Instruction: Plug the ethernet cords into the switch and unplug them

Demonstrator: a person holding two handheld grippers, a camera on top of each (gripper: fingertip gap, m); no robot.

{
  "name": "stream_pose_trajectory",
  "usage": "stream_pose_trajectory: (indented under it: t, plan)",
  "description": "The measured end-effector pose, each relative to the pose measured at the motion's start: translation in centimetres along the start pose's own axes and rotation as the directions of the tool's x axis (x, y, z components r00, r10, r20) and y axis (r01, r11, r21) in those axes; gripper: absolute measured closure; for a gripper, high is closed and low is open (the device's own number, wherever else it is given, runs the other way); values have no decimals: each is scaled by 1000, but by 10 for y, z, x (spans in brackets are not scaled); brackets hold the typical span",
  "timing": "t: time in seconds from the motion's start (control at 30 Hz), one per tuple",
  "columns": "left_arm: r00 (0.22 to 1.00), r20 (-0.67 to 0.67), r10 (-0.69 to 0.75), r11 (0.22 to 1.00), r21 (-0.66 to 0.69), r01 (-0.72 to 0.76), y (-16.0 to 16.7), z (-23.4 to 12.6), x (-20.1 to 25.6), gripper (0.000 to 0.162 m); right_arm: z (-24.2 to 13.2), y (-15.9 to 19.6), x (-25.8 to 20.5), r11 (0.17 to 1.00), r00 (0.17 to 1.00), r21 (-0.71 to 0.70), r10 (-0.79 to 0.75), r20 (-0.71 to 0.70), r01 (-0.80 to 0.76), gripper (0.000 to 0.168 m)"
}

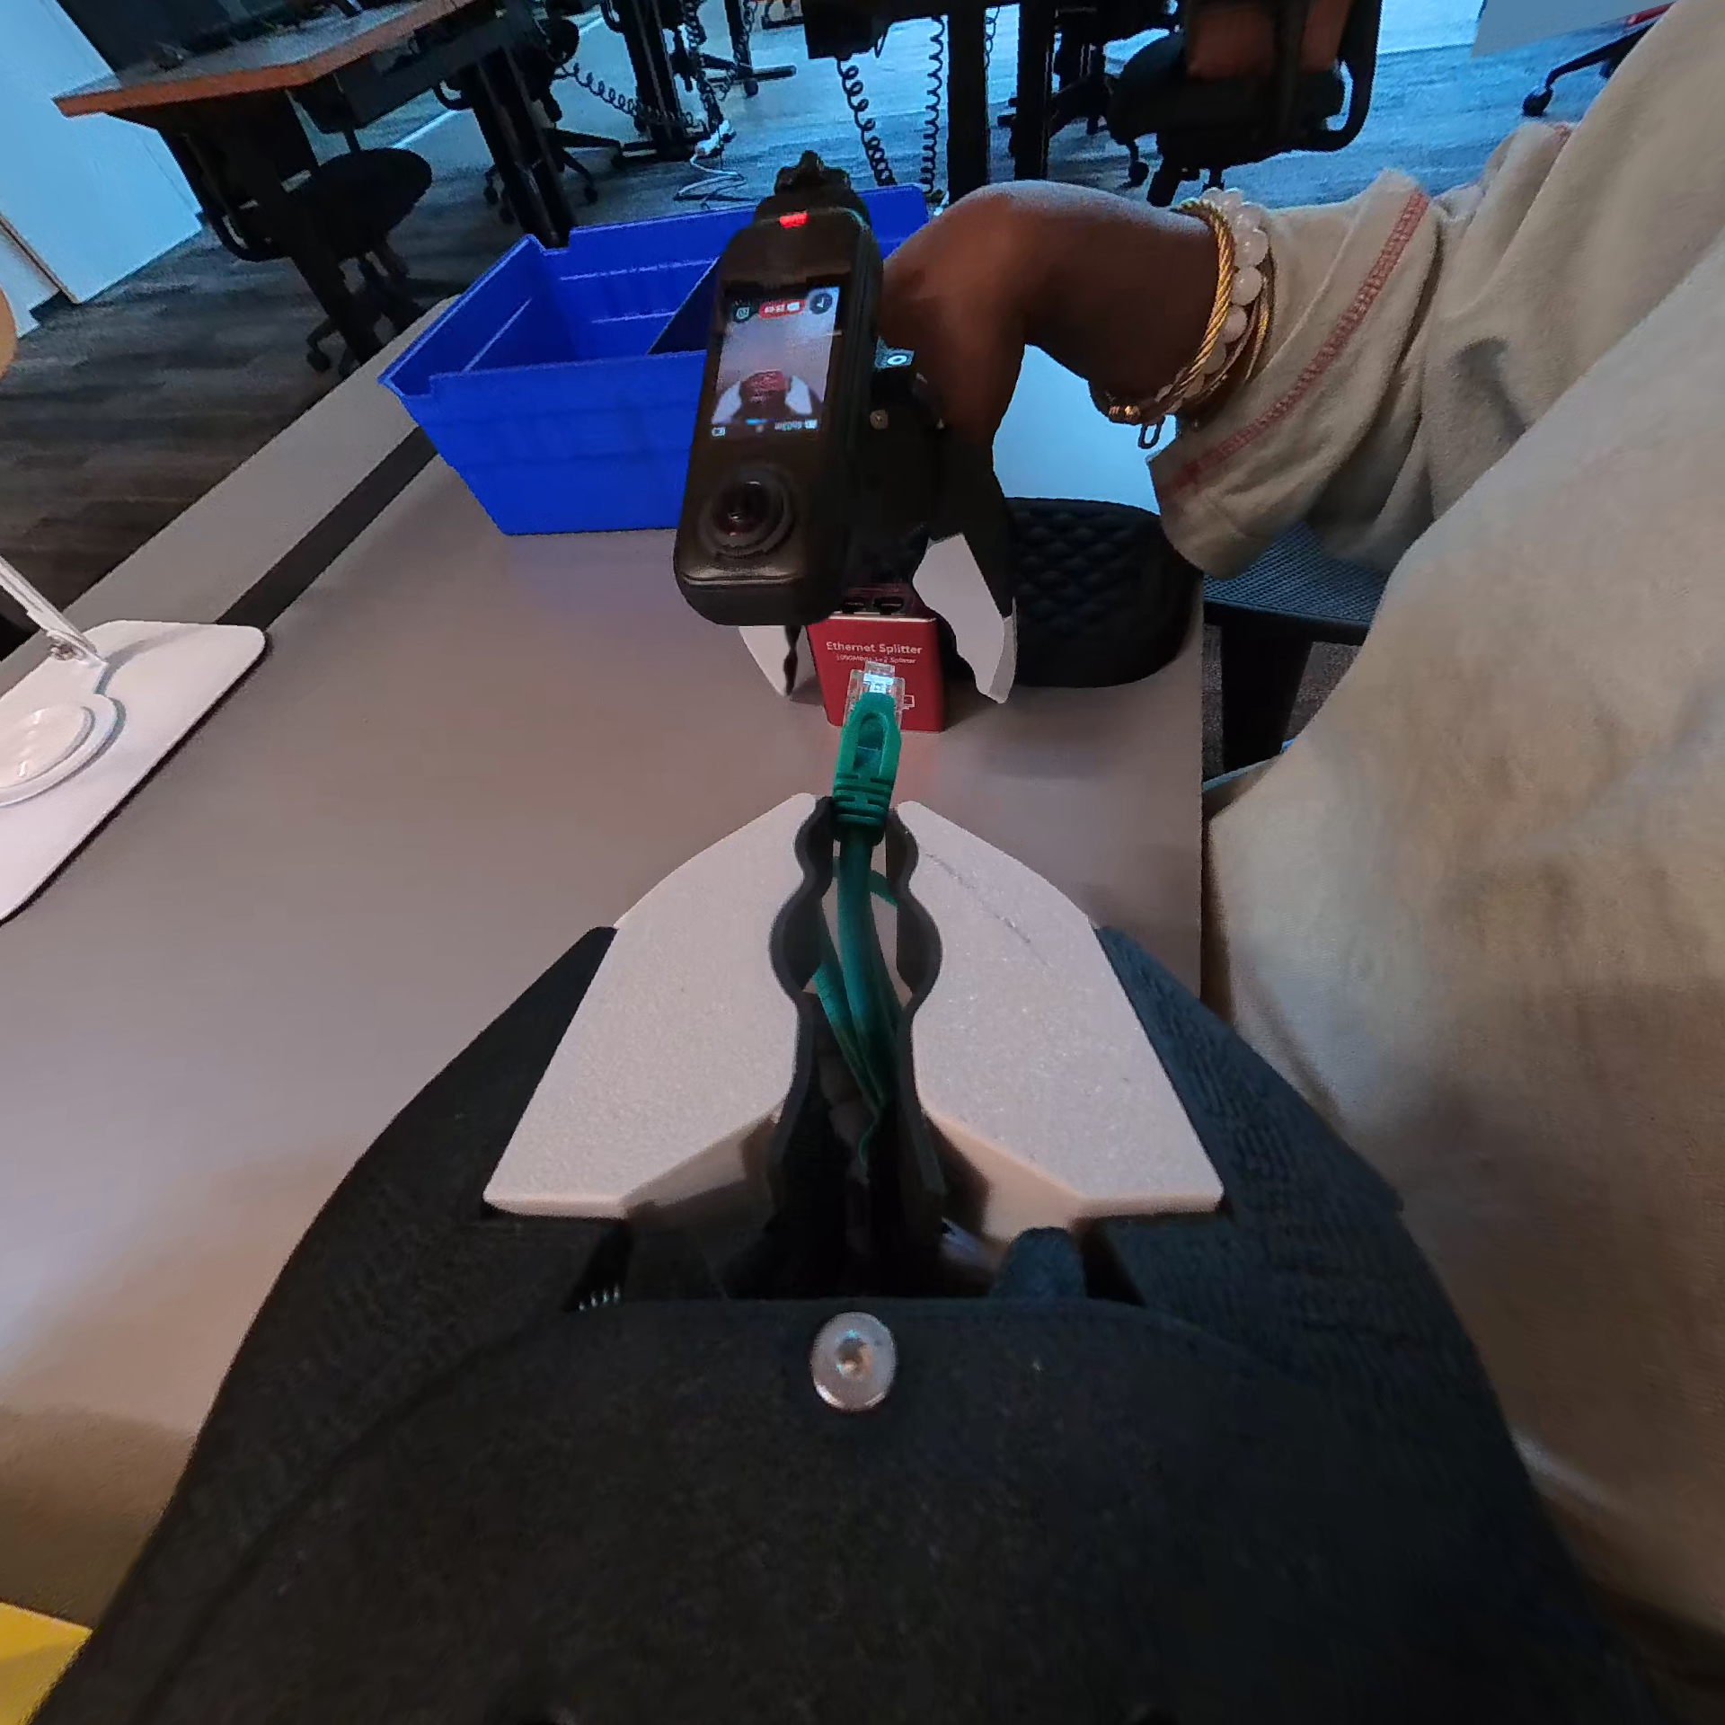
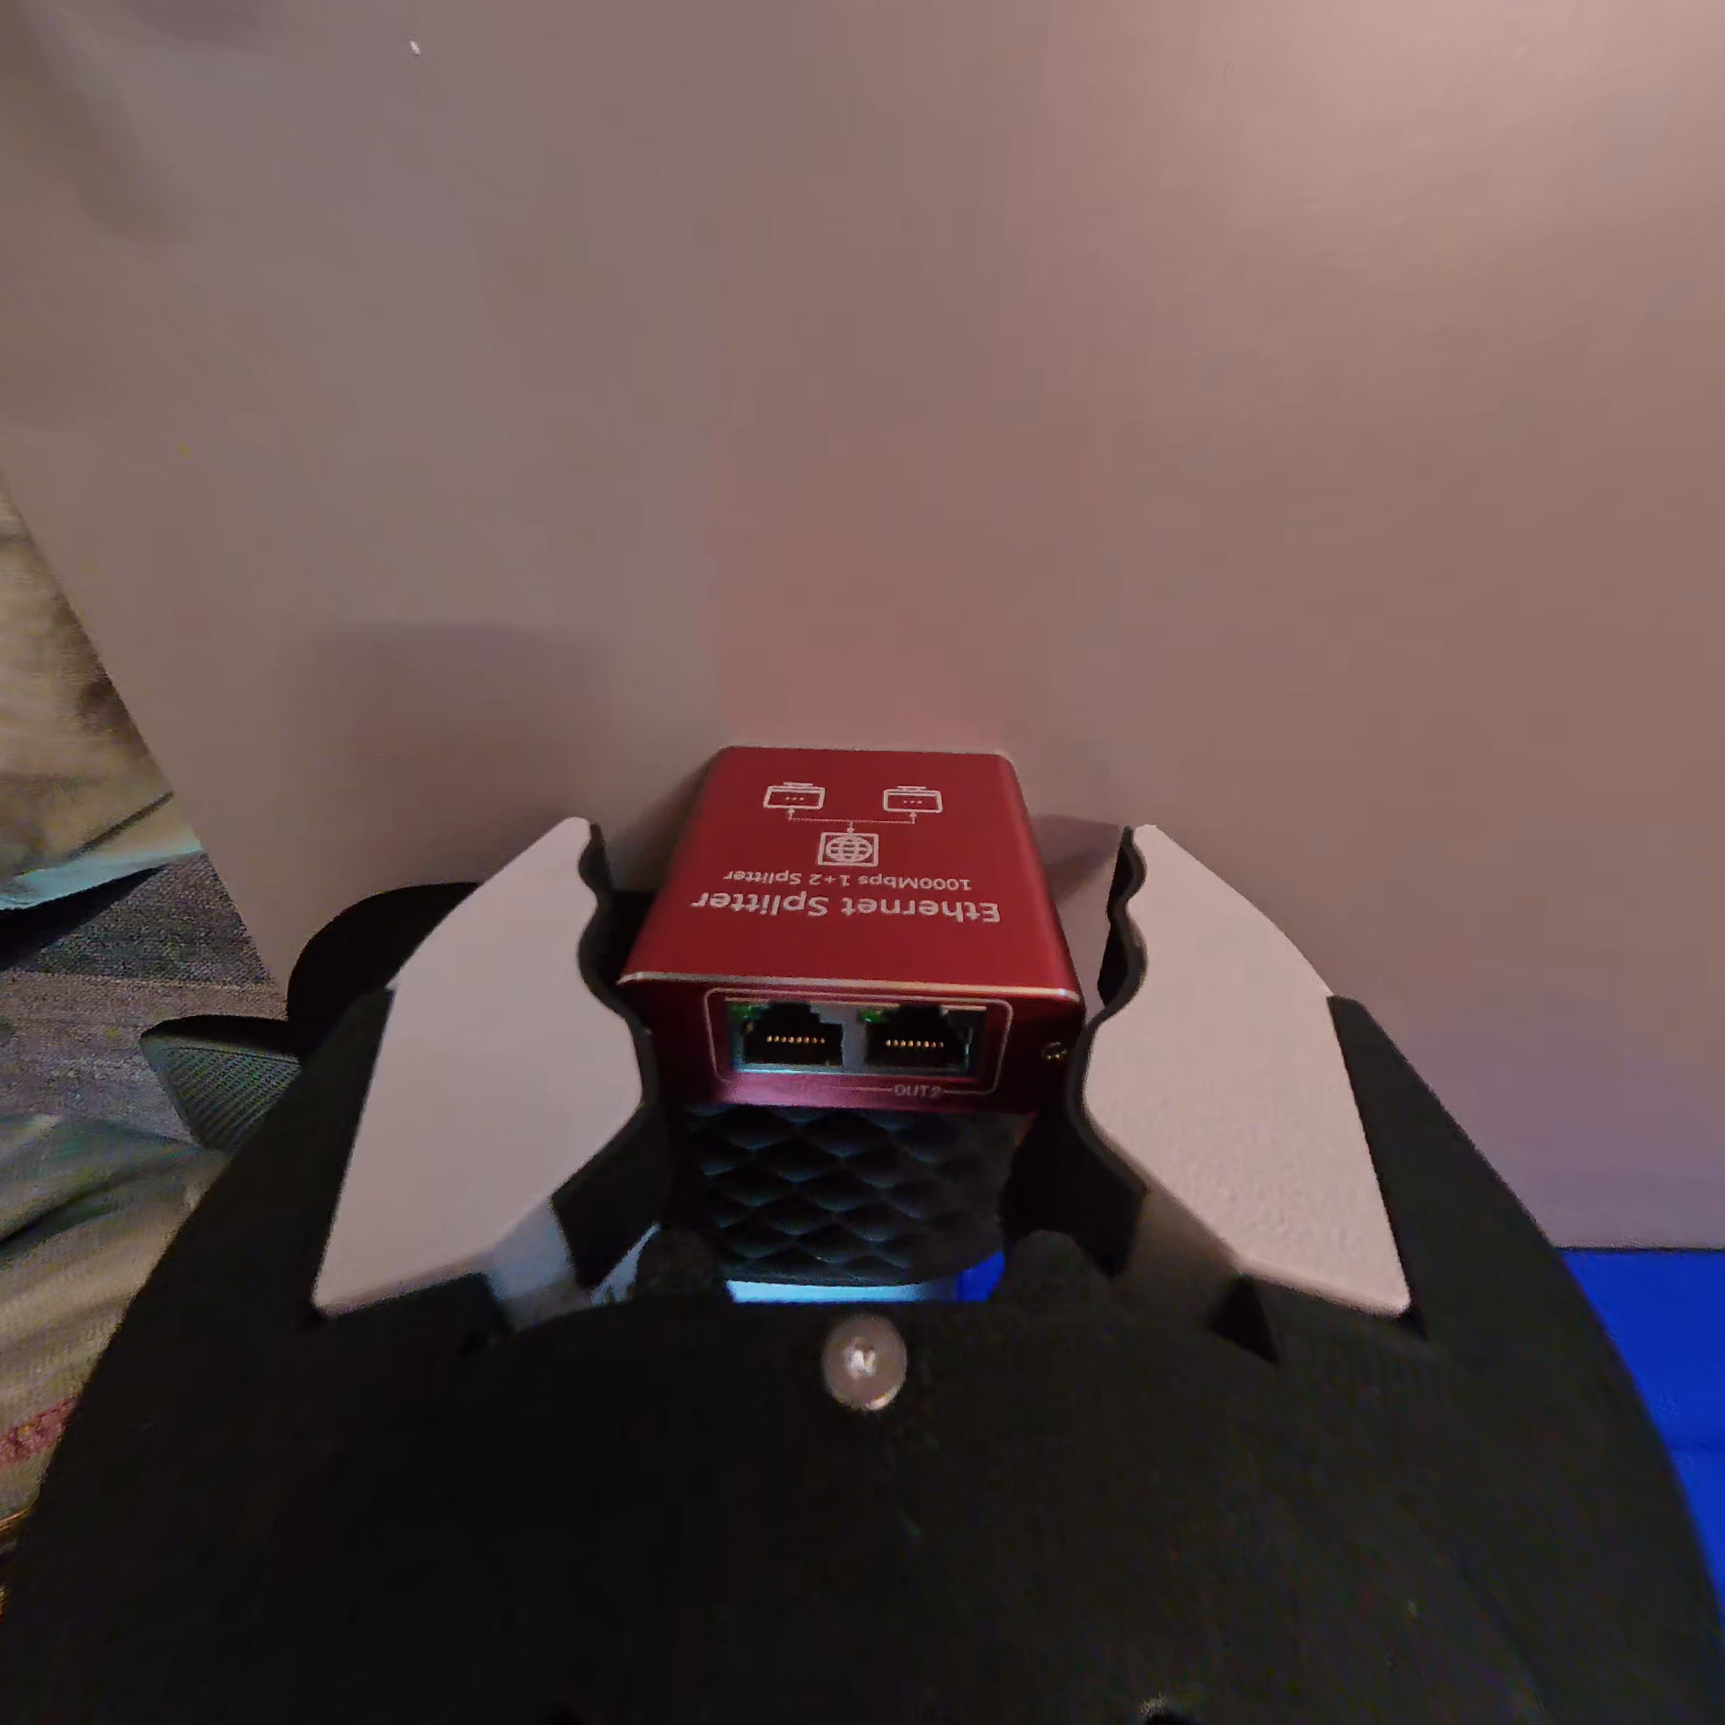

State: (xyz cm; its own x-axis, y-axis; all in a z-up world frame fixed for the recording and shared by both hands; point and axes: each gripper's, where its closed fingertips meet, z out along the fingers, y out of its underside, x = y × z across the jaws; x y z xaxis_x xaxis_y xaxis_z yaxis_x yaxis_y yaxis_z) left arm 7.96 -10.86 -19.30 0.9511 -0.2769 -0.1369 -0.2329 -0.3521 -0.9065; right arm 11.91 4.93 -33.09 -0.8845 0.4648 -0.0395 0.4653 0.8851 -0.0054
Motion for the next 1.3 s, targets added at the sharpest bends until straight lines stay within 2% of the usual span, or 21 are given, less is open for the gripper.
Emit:
stream_pose_trajectory:
  t: [0.3, 0.43, 0.5, 0.57, 0.6, 0.63, 0.7, 0.77, 0.83, 0.9, 0.97, 1.13, 1.3]
  plan:
    - [1000, 3, -3, 1000, 6, 3, 1, 1, -1, 152, 1, -3, -1, 998, 999, 39, 39, 0, -39, 73]
    - [1000, 9, -21, 1000, 1, 21, 4, 3, -3, 151, -2, -6, 0, 988, 999, 155, -4, -37, 10, 75]
    - [1000, 22, -19, 999, -28, 19, 9, 6, -6, 152, -7, -9, 2, 965, 998, 263, 5, -57, 10, 75]
    - [1000, 12, -16, 998, -66, 17, 16, 12, -4, 152, -23, -18, 3, 894, 997, 449, 38, -65, -5, 75]
    - [1000, -3, -19, 997, -76, 19, 18, 16, -3, 152, -36, -25, 2, 827, 997, 562, 52, -62, -8, 75]
    - [999, -21, -25, 996, -81, 23, 20, 20, -1, 152, -54, -33, 0, 731, 996, 683, 58, -66, 3, 75]
    - [997, -58, -41, 997, -74, 36, 21, 27, 2, 151, -98, -47, -10, 461, 997, 887, 42, -64, 38, 75]
    - [993, -103, -58, 997, -49, 53, 17, 35, 6, 152, -135, -53, -24, 200, 998, 978, 6, -62, 59, 76]
    - [991, -125, -51, 998, -42, 46, 12, 40, 10, 152, -151, -56, -35, 60, 998, 996, -18, -62, 63, 76]
    - [990, -132, -40, 999, -41, 35, 7, 45, 12, 152, -156, -60, -44, -5, 997, 998, -40, -64, 64, 75]
    - [990, -133, -42, 999, -37, 38, 3, 47, 12, 152, -156, -63, -47, -28, 997, 997, -37, -73, 72, 75]
    - [989, -137, -51, 998, -53, 44, -2, 51, 14, 152, -145, -72, -50, 12, 996, 996, -16, -92, 92, 75]
    - [986, -142, -89, 994, -74, 79, -4, 56, 15, 152, -139, -76, -50, 18, 994, 994, -14, -106, 106, 76]
